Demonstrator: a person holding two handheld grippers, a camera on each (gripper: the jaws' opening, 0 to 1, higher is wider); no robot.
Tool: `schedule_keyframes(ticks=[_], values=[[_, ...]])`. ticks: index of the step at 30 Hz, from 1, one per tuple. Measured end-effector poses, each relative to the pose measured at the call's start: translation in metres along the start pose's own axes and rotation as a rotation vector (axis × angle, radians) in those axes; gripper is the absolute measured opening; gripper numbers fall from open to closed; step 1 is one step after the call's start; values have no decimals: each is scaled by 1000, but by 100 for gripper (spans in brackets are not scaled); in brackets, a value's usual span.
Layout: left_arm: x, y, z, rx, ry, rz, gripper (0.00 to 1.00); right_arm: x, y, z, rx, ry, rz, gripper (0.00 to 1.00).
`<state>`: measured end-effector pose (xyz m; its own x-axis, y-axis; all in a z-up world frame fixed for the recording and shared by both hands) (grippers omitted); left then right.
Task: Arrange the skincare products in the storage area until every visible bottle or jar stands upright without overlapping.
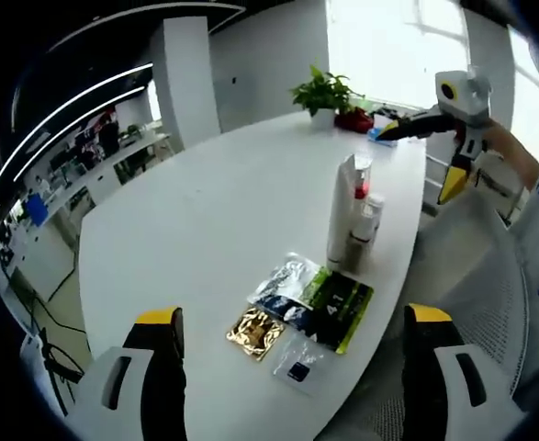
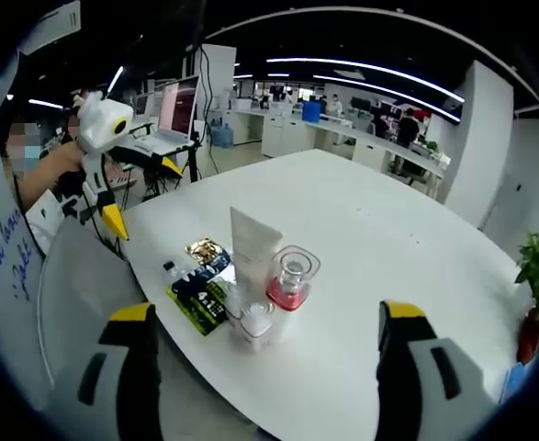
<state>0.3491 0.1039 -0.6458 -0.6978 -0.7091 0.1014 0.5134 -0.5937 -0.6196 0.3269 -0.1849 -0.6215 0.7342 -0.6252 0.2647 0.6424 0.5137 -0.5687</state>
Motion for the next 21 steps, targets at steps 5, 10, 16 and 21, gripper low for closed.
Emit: schedule_keyframes(ticks=[5,10,16,21], values=[[2,-3,-2,-5,9,14,97,0,-1,0,-7,-4,-2,100],[3,-10,-1,16,-20,41,97,1,-2,0,-8,-1,-7,100],[3,-17,-5,58,-25,72,97,-1,-1,-3,-2,17,-4,100],[1,-27,-9,84,-64,109,97,-3,-1,-5,-2,23,-6,100]])
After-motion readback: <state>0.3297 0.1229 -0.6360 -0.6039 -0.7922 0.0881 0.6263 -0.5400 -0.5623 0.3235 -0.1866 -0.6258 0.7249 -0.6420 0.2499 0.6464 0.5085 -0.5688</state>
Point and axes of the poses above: the point that each gripper's makers call its tool centre point, and the gripper's own axes: y roughly forward along the fingers, x roughly to its right, z roughly out of its top, the point moved 7 cm from there along -y, roughly backward along the fingers, and after that the axes turned 10 degrees about -y, right-handed, at the moved point
